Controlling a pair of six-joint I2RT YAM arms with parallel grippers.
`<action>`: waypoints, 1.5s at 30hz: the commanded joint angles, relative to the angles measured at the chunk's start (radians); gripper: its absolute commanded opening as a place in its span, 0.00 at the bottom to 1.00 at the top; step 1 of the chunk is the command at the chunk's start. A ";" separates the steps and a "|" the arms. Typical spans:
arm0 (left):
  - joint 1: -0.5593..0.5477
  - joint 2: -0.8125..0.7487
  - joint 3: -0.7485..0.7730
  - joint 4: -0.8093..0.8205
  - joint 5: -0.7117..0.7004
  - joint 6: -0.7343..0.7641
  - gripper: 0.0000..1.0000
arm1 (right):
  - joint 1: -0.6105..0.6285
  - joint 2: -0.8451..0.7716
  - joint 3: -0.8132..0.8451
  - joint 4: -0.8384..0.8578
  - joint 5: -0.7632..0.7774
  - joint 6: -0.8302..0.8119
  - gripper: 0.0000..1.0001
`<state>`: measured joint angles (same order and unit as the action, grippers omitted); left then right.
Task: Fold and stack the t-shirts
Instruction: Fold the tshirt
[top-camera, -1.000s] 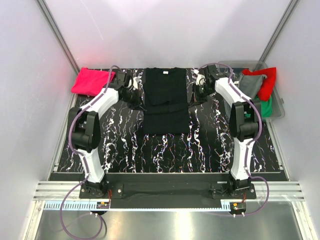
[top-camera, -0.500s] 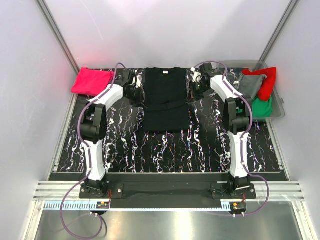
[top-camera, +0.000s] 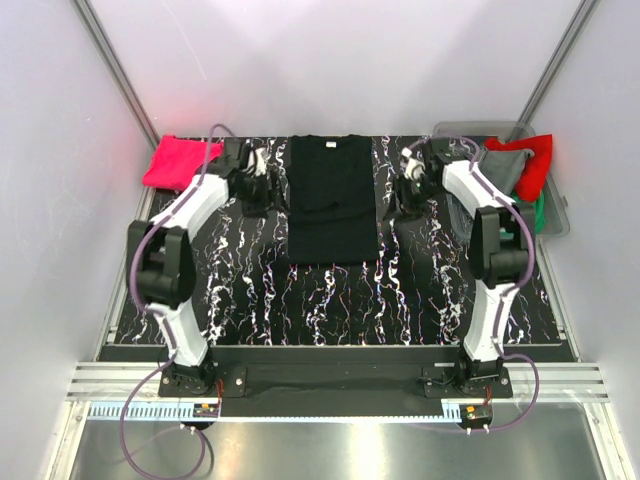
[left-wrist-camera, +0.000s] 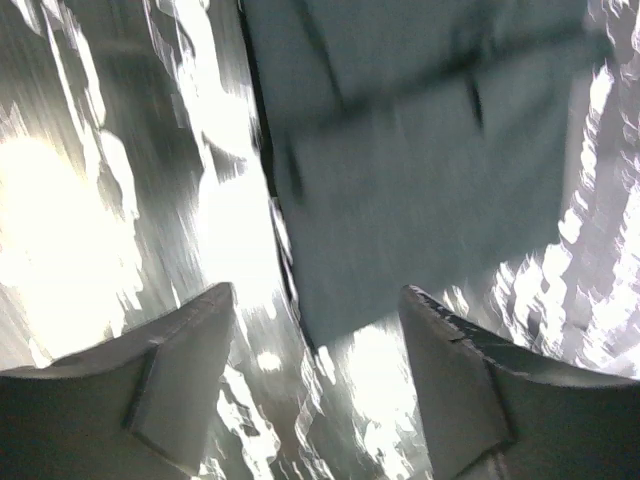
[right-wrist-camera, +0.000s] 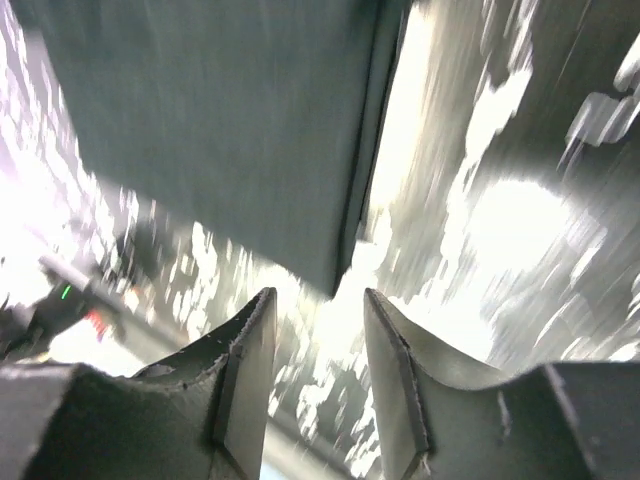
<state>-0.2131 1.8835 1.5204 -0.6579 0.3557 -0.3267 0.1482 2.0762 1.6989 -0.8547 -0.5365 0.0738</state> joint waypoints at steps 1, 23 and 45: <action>0.023 -0.084 -0.173 -0.014 0.170 -0.121 0.68 | 0.004 -0.097 -0.172 -0.060 -0.111 0.029 0.46; -0.060 0.062 -0.292 0.124 0.310 -0.235 0.56 | 0.034 0.013 -0.263 0.040 -0.192 0.118 0.47; -0.058 0.094 -0.263 0.124 0.293 -0.219 0.07 | 0.057 0.068 -0.268 0.085 -0.146 0.161 0.27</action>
<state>-0.2756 1.9800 1.2179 -0.5491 0.6392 -0.5579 0.1967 2.1487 1.4181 -0.8005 -0.7033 0.2211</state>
